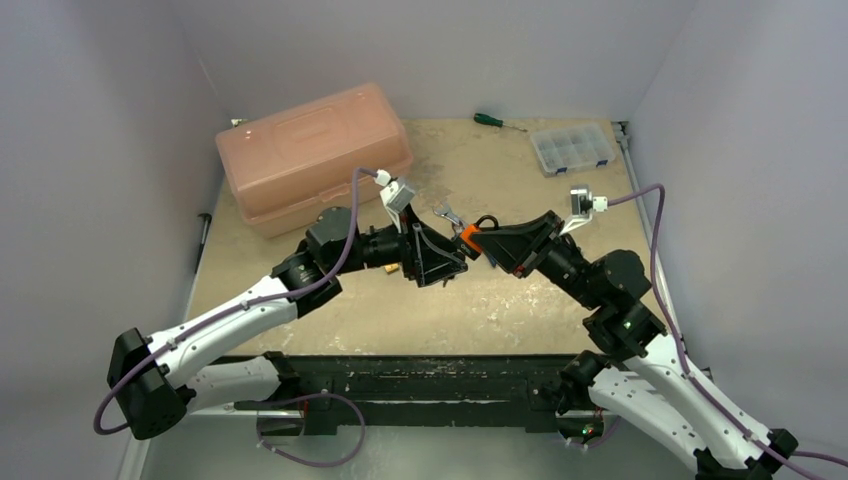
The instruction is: Unlock with the key
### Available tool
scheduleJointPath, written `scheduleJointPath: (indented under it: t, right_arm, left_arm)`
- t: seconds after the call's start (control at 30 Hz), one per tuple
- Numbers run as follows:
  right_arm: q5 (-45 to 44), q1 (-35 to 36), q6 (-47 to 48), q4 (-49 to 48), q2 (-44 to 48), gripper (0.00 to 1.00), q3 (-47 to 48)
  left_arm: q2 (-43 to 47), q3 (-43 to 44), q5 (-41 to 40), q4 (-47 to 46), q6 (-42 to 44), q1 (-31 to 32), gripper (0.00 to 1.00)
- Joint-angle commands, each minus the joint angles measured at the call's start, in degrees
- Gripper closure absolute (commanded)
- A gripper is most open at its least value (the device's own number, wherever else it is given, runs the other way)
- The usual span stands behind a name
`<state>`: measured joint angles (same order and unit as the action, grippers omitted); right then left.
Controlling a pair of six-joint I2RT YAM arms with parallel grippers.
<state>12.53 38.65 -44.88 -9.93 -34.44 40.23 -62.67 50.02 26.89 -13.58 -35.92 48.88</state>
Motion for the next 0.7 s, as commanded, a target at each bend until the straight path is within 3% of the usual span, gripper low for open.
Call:
scheduleJointPath:
  t: [0.0, 0.67]
  right_arm:
    - [-0.6, 0.1, 0.3, -3.2, 0.3, 1.0, 3.3]
    - [-0.4, 0.1, 0.2, -3.7, -1.3, 1.0, 3.8]
  left_arm:
    - [2.1, 2.7, -1.3, 1.3, 2.4, 0.0, 0.34]
    - [3.5, 3.9, -3.8, 4.3, 4.2, 0.0, 0.64]
